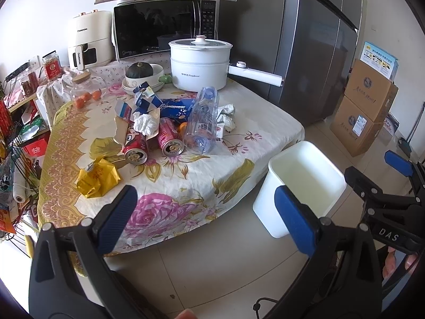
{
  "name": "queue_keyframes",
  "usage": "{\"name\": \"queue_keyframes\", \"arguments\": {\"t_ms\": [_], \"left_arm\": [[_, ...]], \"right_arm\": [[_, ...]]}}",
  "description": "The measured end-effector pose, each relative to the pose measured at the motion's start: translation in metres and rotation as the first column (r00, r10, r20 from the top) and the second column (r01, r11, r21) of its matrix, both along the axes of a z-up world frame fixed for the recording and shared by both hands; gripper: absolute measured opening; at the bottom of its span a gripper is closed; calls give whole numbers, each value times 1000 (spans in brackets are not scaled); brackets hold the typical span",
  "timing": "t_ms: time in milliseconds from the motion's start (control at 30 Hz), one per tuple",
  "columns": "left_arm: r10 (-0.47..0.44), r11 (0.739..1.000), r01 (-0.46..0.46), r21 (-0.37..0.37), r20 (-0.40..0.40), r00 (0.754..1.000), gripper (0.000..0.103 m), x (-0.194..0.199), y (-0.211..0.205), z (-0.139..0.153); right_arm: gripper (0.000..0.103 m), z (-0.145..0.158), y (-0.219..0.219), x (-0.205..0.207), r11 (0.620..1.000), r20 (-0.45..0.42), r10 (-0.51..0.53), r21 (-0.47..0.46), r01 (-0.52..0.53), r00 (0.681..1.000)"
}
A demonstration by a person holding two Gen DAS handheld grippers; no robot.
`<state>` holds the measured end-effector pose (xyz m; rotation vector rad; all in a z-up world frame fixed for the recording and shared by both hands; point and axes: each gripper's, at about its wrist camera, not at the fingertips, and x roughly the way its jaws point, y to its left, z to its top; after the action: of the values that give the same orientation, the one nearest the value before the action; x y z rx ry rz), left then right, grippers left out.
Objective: Collect trash
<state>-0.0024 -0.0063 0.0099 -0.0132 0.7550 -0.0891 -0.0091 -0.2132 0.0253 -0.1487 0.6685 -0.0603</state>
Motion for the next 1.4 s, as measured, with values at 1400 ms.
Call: {"name": "queue_keyframes", "arguments": {"t_ms": [1400], "left_arm": [[5,1000,-5,-17,-16,1000,102,6,5,-1]], "right_arm": [[103,2,-4,-2,999,37,-40,-34,41,999]]}}
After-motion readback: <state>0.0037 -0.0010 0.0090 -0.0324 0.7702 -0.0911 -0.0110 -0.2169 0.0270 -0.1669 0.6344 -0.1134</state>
